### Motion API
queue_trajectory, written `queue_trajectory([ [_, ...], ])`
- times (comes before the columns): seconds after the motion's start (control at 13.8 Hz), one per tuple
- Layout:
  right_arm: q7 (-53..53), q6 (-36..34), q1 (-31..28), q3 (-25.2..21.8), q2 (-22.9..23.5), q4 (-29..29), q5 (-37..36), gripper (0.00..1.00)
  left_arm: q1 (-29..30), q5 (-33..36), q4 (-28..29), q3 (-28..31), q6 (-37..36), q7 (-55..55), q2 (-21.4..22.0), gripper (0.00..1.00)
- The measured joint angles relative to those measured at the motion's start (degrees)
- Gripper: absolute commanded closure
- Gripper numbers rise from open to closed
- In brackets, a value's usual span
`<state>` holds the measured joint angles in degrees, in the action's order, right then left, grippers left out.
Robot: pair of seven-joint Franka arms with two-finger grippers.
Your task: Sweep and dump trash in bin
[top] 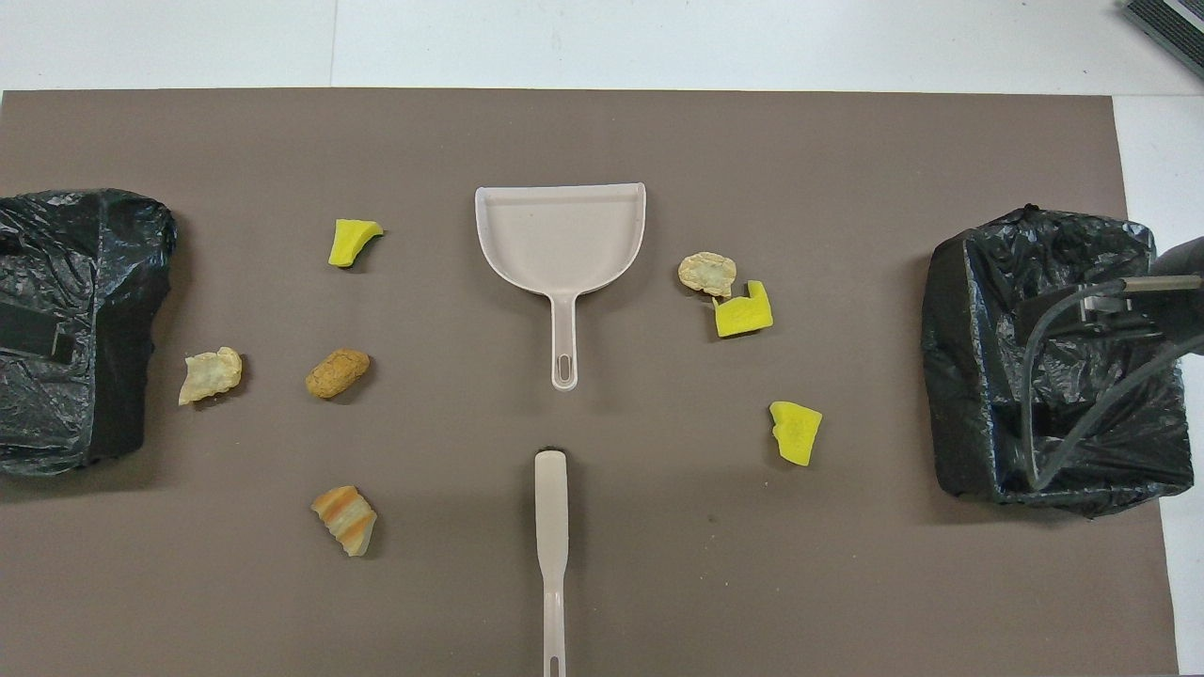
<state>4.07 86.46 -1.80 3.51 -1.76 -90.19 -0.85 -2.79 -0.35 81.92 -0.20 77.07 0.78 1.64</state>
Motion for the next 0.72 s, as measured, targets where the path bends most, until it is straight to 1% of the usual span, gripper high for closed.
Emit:
queue_trajectory([
  [0.29, -0.05, 0.0, 0.36, 0.19, -0.01, -0.09, 0.1, 0.0, -0.13, -2.16, 2.5, -3.8, 0.13, -3.1, 1.09, 0.0],
  [0.36, -0.05, 0.04, 0.91, 0.22, 0.01, -0.18, 0.21, 0.06, -0.16, -2.35, 3.49, -5.06, 0.23, -3.5, 1.53, 0.0],
  [0.43, -0.05, 0.12, 1.43, 0.26, 0.05, -0.27, 0.47, 0.07, -0.19, -2.41, 4.85, -6.5, 0.54, -4.5, 2.19, 0.0],
  [0.58, -0.05, 0.36, 2.72, 0.4, 0.18, -0.34, 1.0, 0.06, -0.32, -2.46, 9.09, -9.57, 2.12, -7.59, 4.54, 0.0],
  [0.72, -0.02, 1.31, 4.12, 0.59, 0.32, -0.44, 1.24, 0.05, -0.55, -2.54, 15.08, -11.9, 4.96, -9.02, 8.14, 0.0],
])
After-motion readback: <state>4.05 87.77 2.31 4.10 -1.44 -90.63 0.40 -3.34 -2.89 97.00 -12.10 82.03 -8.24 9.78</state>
